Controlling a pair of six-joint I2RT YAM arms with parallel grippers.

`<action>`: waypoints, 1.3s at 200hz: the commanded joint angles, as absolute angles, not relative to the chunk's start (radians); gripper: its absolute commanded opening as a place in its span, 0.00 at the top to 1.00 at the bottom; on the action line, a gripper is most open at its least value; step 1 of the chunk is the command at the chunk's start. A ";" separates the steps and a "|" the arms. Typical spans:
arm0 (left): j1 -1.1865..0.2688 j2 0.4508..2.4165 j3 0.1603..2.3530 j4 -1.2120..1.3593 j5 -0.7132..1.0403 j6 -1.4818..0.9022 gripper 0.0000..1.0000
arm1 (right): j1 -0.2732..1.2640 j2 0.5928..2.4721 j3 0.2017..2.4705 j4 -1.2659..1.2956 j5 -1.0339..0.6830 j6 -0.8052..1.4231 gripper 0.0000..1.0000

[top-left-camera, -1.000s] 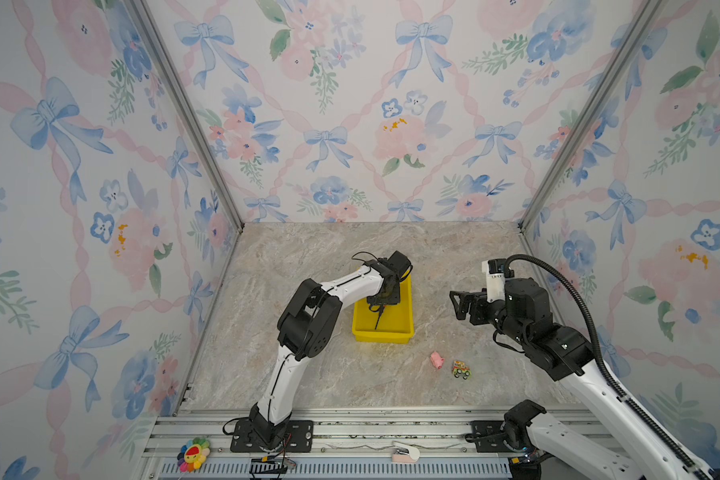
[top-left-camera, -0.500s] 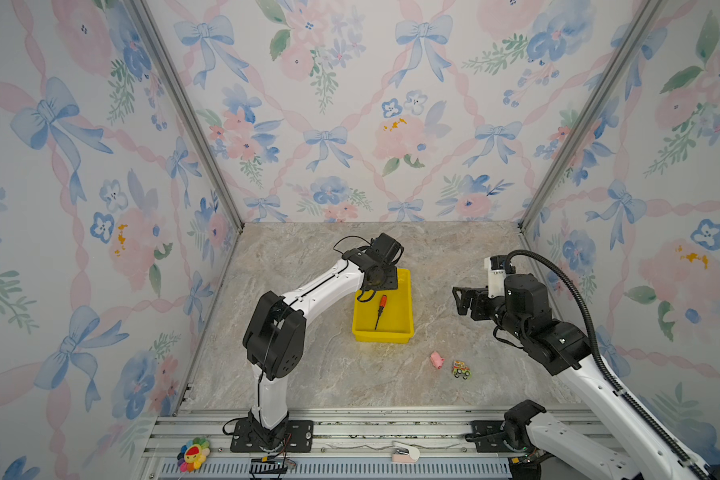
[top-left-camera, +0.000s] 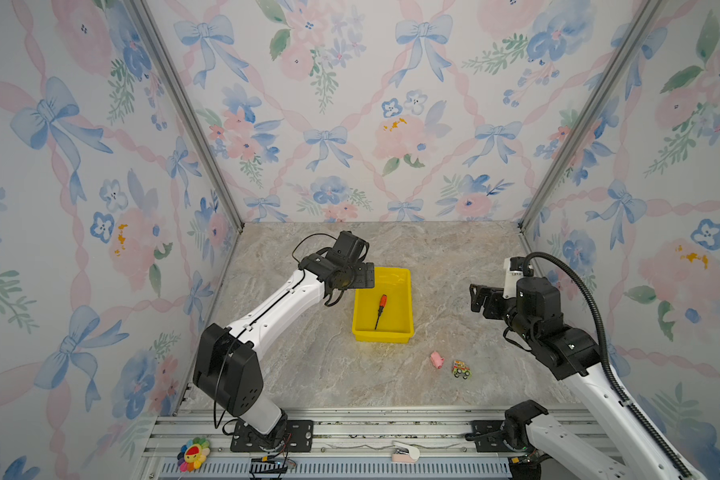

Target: Put the screwdriver in the bin

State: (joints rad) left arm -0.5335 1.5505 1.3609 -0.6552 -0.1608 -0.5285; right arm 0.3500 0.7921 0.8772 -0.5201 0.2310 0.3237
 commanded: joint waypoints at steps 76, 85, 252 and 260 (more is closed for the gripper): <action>-0.192 1.098 0.856 -0.330 -0.277 -0.372 0.02 | 0.118 0.713 0.726 -0.503 0.338 0.410 0.03; -0.187 1.088 0.832 -0.331 -0.349 -0.392 0.02 | 0.117 0.651 0.658 -0.416 0.335 0.367 0.03; -0.139 0.481 0.127 0.177 -0.316 -0.041 0.03 | 0.074 0.563 0.176 0.142 0.284 0.052 0.03; -0.139 0.501 0.110 0.218 -0.311 -0.033 0.02 | 0.071 0.627 0.174 0.197 0.273 0.051 0.03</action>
